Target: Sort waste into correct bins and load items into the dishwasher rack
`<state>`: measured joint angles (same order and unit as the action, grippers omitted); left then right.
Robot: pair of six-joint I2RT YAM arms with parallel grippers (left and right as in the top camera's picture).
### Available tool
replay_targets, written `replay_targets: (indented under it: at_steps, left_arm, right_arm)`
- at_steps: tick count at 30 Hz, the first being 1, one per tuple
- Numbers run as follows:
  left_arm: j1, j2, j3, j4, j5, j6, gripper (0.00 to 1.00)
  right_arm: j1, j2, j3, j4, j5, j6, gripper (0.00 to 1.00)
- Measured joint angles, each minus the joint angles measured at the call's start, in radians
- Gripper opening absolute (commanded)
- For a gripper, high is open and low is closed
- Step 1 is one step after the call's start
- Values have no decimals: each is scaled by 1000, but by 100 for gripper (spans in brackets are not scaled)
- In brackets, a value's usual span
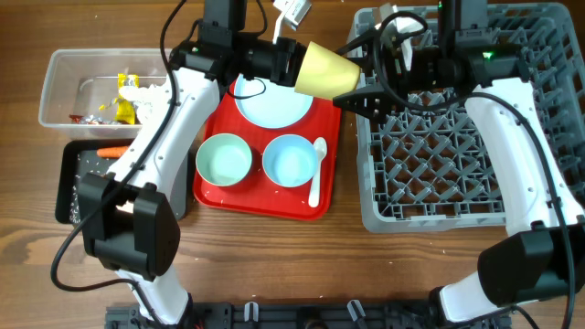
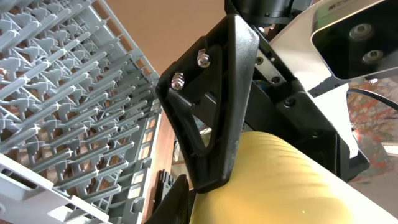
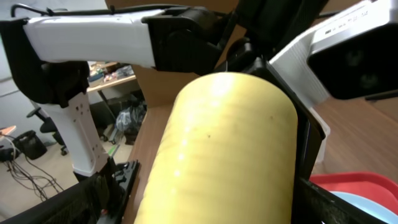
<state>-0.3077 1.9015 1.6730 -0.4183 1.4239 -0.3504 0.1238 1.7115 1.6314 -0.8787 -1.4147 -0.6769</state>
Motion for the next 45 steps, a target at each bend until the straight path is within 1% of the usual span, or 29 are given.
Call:
replay_targets:
  at_steps: [3, 4, 8, 9, 13, 19, 21, 22, 26, 36, 39, 43, 45]
  left_arm:
    - [0, 0, 0, 0, -6, 0, 9]
    - [0, 0, 0, 0, -6, 0, 9]
    - [0, 0, 0, 0, -3, 0, 10]
    - [0, 0, 0, 0, -1, 0, 11]
    - [0, 0, 0, 2, 3, 0, 15]
    - [0, 0, 0, 4, 3, 0, 24]
    - [0, 0, 0, 5, 3, 0, 29]
    - [0, 0, 0, 5, 3, 1, 29]
    - [2, 0, 0, 7, 5, 0, 29]
    - [15, 0, 0, 7, 6, 0, 25]
    - [18, 0, 0, 7, 5, 0, 24]
    - [19, 0, 0, 7, -2, 0, 24]
    - [19, 0, 0, 7, -3, 0, 22]
  right_arm:
    - [2, 0, 0, 0, 10, 0, 90]
    - [2, 0, 0, 0, 14, 1, 87]
    - [2, 0, 0, 0, 31, 4, 79]
    - [2, 0, 0, 0, 35, 3, 75]
    - [2, 0, 0, 0, 47, 3, 72]
    - [2, 0, 0, 0, 58, 3, 67]
    - [2, 0, 0, 0, 63, 3, 65]
    - [1, 0, 0, 1, 65, 3, 65]
    - [0, 0, 0, 1, 70, 3, 64]
    - [-1, 0, 0, 2, 82, 4, 62]
    - [-14, 0, 0, 1, 81, 12, 59]
    - [-40, 0, 0, 1, 76, 32, 57]
    - [-51, 0, 0, 1, 73, 42, 56]
